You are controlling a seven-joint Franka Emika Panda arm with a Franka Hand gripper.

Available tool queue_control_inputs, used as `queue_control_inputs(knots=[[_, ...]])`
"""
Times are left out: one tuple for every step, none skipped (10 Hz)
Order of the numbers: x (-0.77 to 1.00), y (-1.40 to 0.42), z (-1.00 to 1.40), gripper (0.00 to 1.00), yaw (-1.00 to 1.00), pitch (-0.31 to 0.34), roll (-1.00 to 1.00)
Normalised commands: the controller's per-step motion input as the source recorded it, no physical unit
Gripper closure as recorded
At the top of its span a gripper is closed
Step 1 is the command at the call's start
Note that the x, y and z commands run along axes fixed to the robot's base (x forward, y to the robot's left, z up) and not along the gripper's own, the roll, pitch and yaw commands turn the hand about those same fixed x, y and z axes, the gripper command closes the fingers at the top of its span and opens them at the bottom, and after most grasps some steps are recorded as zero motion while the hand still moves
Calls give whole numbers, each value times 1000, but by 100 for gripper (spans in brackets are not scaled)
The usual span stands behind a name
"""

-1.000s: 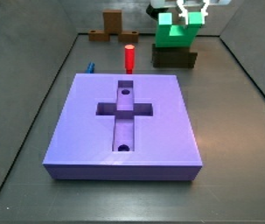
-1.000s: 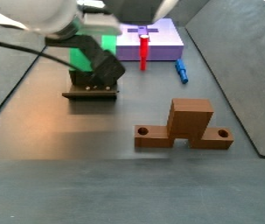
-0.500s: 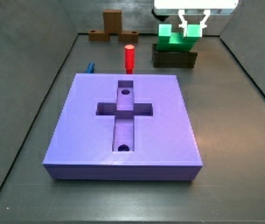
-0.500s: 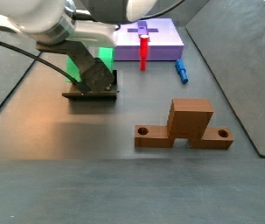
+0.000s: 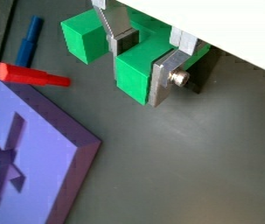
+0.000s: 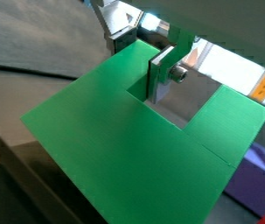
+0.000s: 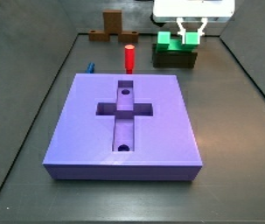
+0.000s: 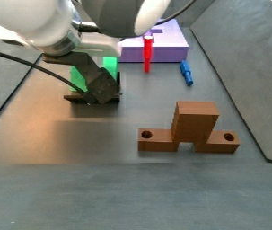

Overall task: Pick up the green object. Move up. Place the green object on the fixture. Regrasp the green object. Move to above the board. Insert the green object.
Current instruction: Place the green object on the fixture, then regrasp the green object.

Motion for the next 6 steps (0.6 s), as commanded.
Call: queue_control_inputs(knots=[[3,0,-120,100,166,0,409],[0,0,0,100,0,0,-14],[0,0,0,100,0,0,0],[0,0,0,0,0,0,0],[0,0,0,0,0,0,83],[0,0,337,0,0,-6,320]])
